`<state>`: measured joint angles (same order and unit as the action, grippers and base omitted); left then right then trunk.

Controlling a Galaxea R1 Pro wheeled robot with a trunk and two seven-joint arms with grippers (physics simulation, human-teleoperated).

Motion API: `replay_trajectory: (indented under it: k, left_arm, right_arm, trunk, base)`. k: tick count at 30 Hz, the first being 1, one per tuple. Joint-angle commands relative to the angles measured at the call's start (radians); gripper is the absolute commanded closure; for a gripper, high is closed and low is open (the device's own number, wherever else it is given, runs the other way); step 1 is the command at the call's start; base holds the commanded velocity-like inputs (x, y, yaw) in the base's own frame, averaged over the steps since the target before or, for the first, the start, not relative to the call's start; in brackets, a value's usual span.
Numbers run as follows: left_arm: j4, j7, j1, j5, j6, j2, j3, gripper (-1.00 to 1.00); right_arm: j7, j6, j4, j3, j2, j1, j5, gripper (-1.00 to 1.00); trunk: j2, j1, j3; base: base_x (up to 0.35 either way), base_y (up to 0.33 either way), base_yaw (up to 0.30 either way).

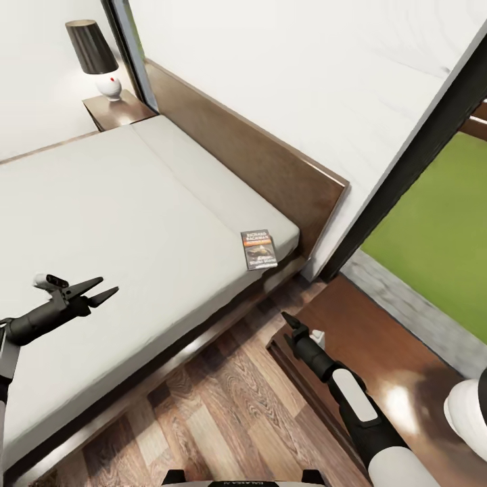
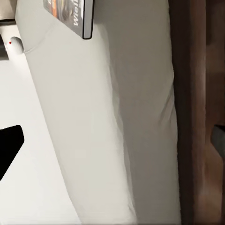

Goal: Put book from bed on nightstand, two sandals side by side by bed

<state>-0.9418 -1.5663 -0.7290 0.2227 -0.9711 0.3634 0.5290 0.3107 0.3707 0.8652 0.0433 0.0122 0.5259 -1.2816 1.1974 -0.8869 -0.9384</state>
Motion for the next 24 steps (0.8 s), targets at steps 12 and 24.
replay_trajectory:
  k: [12, 24]
  left_arm:
    - [0.000, -0.005, -0.001, -0.002, -0.011, 0.000, -0.001, -1.00]
    - [0.001, -0.005, 0.000, -0.002, -0.011, -0.005, -0.003, -1.00]
  right_arm:
    - [0.002, 0.004, 0.007, -0.002, 0.000, 0.000, -0.007, -1.00]
    - [0.030, 0.004, 0.022, -0.009, -0.006, 0.000, -0.007, -1.00]
  trunk:
    - [0.000, 0.000, -0.001]
    - [0.000, 0.000, -0.001]
  base:
    - [0.000, 0.000, 0.144]
    - [0.000, 0.000, 0.004]
